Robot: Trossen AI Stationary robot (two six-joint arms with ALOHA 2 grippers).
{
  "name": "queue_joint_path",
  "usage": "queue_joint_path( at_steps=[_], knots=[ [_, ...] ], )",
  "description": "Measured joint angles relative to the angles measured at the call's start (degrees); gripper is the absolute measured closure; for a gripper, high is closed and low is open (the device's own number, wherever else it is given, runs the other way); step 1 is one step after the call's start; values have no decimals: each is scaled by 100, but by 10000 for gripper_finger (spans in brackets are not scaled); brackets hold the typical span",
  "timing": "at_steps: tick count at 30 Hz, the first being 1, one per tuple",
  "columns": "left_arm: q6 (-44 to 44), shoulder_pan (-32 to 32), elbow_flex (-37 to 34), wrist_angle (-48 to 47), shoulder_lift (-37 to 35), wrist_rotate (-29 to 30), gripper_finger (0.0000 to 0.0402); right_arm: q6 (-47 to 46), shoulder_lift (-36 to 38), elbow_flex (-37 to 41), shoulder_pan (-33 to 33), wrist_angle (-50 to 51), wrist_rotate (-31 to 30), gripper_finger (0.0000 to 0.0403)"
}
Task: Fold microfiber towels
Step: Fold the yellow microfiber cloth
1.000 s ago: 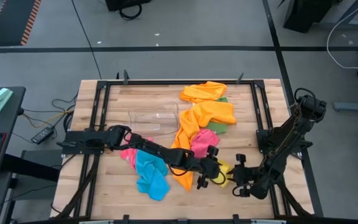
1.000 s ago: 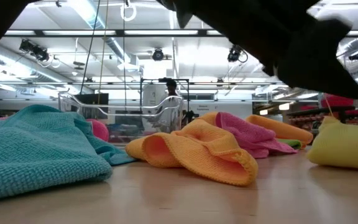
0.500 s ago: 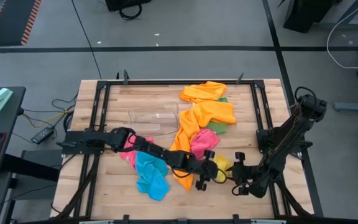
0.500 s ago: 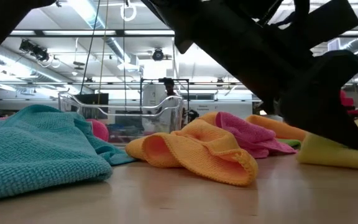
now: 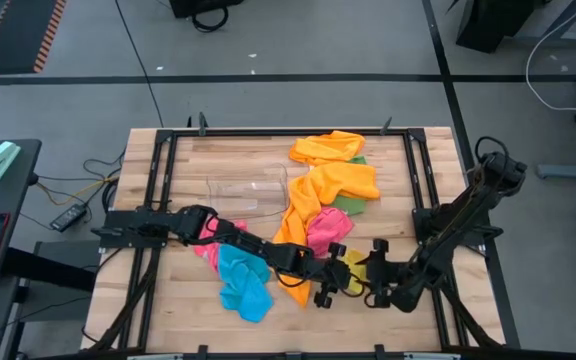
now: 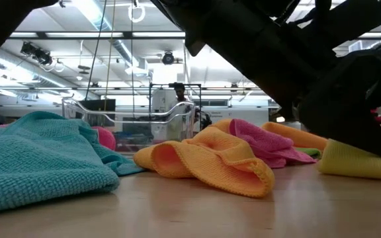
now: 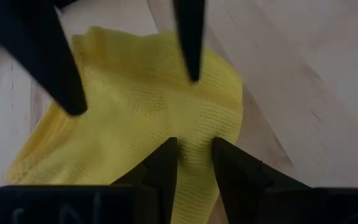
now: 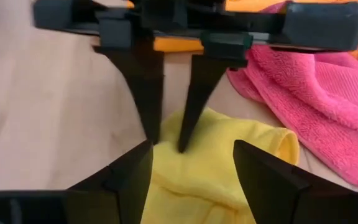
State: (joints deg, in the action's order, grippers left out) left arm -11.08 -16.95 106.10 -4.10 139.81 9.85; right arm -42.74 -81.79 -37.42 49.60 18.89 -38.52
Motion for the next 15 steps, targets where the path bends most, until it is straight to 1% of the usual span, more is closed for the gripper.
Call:
queue_joint_path(
  at_steps=[5,8,10,15],
  knots=[
    [1,0,0,13,0,2,290,-324,-104,252,-257,107,106,178],
    [14,-13,0,12,0,4,293,-656,-104,526,-212,-51,138,178],
    [28,-15,0,12,0,2,295,-850,-104,811,-82,-485,108,178],
    [34,-36,0,22,0,2,296,-1139,-140,1815,231,-2412,-166,179]
  ],
)
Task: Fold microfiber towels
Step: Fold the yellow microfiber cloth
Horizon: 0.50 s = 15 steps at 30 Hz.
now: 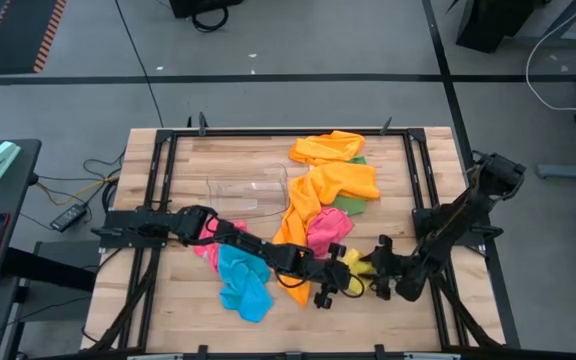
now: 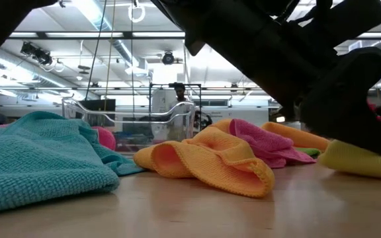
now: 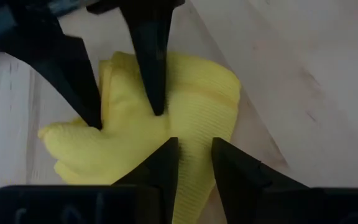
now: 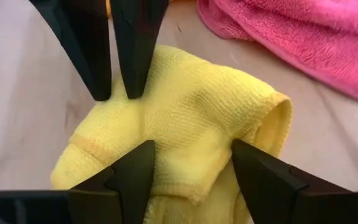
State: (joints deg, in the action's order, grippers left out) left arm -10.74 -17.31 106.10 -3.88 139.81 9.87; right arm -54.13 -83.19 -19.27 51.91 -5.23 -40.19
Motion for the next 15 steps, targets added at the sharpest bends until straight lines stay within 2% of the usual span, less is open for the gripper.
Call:
queue_joint_path(
  at_steps=[2,7,15],
  knots=[
    [2,-22,0,7,0,3,297,-127,-88,231,106,-390,-124,179],
    [-38,-34,0,241,0,2,303,-263,-429,277,224,-448,-380,179],
    [-35,-38,0,273,0,-4,302,-58,-451,94,217,-255,-280,179]
  ],
)
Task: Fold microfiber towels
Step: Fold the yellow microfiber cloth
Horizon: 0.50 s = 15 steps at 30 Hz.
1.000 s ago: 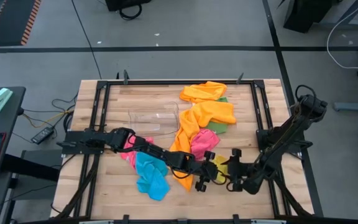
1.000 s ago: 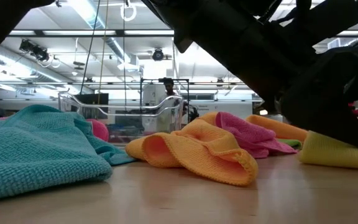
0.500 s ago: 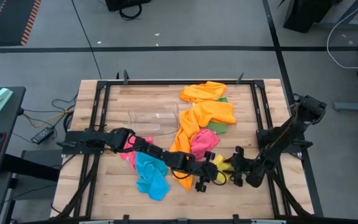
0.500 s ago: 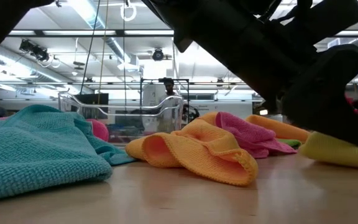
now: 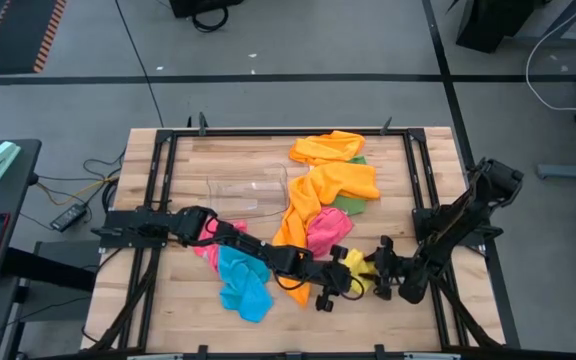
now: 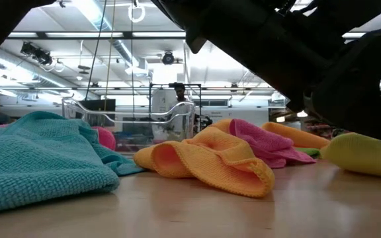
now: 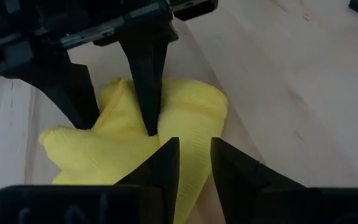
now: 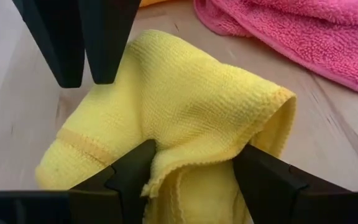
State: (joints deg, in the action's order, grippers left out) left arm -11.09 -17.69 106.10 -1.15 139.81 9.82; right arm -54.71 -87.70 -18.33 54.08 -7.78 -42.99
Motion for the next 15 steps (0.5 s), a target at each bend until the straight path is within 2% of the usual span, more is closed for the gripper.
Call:
queue_joint_path(
  at_steps=[7,15],
  knots=[
    [-53,-55,0,-2,0,129,313,291,398,-253,1,648,201,179],
    [-116,-55,0,-75,0,349,319,-72,646,-872,-117,1937,268,179]
  ],
)
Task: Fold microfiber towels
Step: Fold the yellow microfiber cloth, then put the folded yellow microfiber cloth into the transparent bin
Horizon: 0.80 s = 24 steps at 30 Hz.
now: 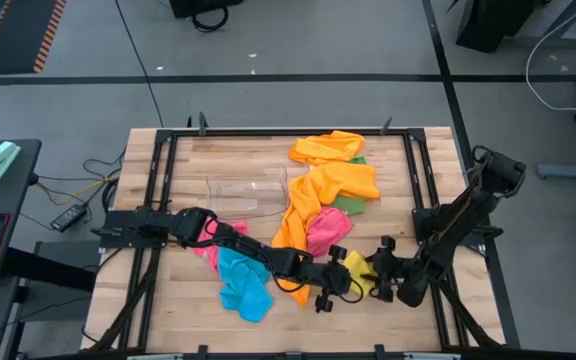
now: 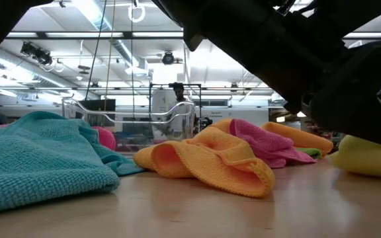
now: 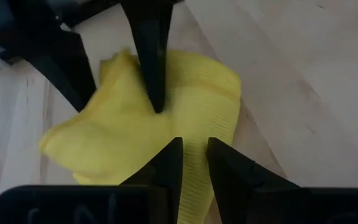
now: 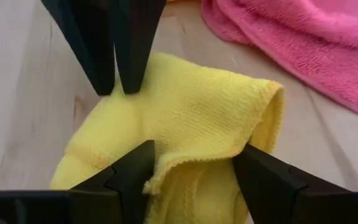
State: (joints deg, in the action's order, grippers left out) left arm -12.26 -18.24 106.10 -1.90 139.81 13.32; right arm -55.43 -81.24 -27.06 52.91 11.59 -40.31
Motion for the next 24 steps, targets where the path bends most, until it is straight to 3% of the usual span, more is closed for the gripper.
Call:
queue_joint_path(
  at_steps=[9,16,24],
  knots=[
    [7,0,0,-79,-2,0,324,-787,250,-714,-642,1677,303,179],
    [17,-29,0,-152,-7,2,320,-589,293,-615,-1613,1585,1988,166],
    [9,-66,0,-502,-9,0,327,-418,314,-675,-2556,1548,3810,120]
  ],
)
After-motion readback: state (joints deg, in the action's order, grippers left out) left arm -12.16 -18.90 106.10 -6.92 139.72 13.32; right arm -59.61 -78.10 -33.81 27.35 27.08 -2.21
